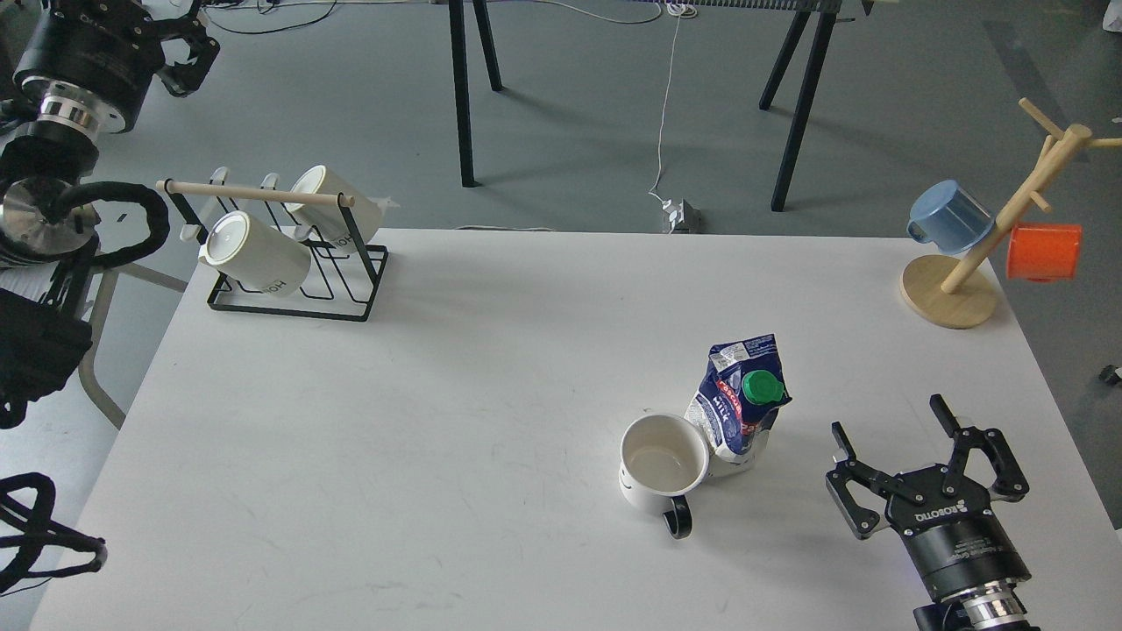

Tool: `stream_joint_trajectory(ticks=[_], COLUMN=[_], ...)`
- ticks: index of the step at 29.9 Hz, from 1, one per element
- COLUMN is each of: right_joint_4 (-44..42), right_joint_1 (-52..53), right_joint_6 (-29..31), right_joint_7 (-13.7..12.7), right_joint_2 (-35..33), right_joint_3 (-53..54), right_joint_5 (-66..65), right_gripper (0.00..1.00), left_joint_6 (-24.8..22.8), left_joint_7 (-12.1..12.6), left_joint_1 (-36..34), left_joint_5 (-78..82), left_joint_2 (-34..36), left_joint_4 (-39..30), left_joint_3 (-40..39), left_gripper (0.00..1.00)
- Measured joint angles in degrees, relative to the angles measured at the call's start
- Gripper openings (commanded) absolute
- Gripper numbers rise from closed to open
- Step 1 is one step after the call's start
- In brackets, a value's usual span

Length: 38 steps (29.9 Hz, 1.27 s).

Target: Place cup and milk with both arms

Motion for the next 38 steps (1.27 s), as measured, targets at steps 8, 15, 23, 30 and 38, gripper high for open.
stream_joint_trajectory(ticks=[8, 15, 23, 30, 38], right_joint_4=[-0.32, -17.33, -46.49, -62.32, -63.07], right_joint_1=[7.47, 30.39, 61.24, 75.14, 74.20], right_joint_6=[0.00, 0.00, 0.00, 0.00, 0.00], right_joint_7=[0.35, -0.24, -1.87, -1.44, -1.24], right_joint_2=[-13.37, -24.13, -24.52, -13.22, -8.16], right_joint_3=[15.06, 10.09, -12.32, -24.34, -23.88], right_joint_5=[3.25, 3.10, 3.03, 3.14, 3.74], right_gripper=[0.99, 0.99, 0.99, 0.99, 0.99], left_joint_6=[-0.22, -0.59, -1.73, -1.83, -1.91], left_joint_7=[0.46, 0.67, 0.62, 0.62, 0.62], left_joint_1=[0.75, 0.74, 0.24, 0.10, 0.58], left_joint_5=[-0.15, -0.14, -3.38, -7.09, -7.57], left_joint_2=[-0.41, -5.00, -5.30, -5.34, -5.40], left_joint_4=[0.32, 0.78, 3.63, 3.86, 3.84], left_joint_3=[-0.04, -0.04, -0.14, -0.03, -0.03], left_gripper=[1.00, 1.00, 1.00, 1.00, 1.00])
